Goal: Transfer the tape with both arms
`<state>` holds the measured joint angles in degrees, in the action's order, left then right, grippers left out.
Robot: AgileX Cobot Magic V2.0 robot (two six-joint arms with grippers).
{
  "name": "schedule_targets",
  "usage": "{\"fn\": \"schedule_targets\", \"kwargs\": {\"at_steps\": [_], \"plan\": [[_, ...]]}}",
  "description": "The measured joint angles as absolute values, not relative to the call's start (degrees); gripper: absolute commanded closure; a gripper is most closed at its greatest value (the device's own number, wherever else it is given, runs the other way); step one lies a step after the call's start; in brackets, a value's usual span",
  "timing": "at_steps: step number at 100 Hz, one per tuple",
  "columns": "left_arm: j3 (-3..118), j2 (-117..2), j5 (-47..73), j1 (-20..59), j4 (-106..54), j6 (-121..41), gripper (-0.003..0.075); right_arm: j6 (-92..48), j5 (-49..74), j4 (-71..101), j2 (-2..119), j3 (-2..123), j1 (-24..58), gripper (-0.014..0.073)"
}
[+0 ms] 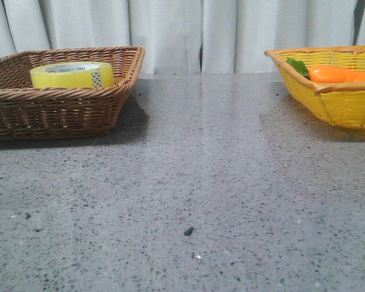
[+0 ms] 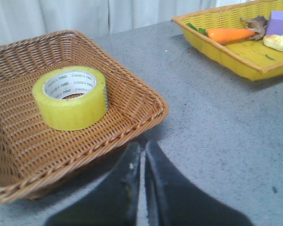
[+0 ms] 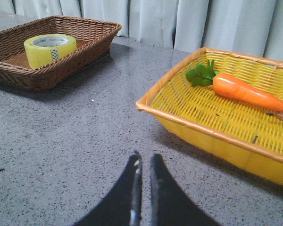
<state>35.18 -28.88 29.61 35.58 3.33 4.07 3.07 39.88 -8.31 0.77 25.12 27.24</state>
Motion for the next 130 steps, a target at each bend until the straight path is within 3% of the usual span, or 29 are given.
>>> {"fn": "schedule_targets", "kwargs": {"at_steps": [24,43,70,94,105,130], "plan": [[35.2,-28.7,32.9,35.6,15.3,3.2,0.0741,3.1,39.9,-8.3,0.8,25.1,27.2,0.0633],[34.6,-23.0,35.9,34.0,16.1,3.1,0.0741,3.1,39.9,-8.3,0.8,25.1,27.2,0.0633],[25.1,-5.8,30.2,19.2,16.0,3.1,0.0741,3.1,39.9,-8.3,0.8,25.1,27.2,0.0633],[5.6,0.2,11.1,8.3,7.5,3.1,0.0741,3.1,39.9,-8.3,0.8,25.0,27.2,0.0633],[-0.1,0.3,11.0,6.9,1.8,3.1,0.0741,3.1,39.9,-8.3,0.8,25.0,27.2,0.0633],[-0.2,0.3,19.2,6.6,-6.0,3.1,0.0741,3.1,39.9,-8.4,0.8,25.0,27.2,0.0633]]}}
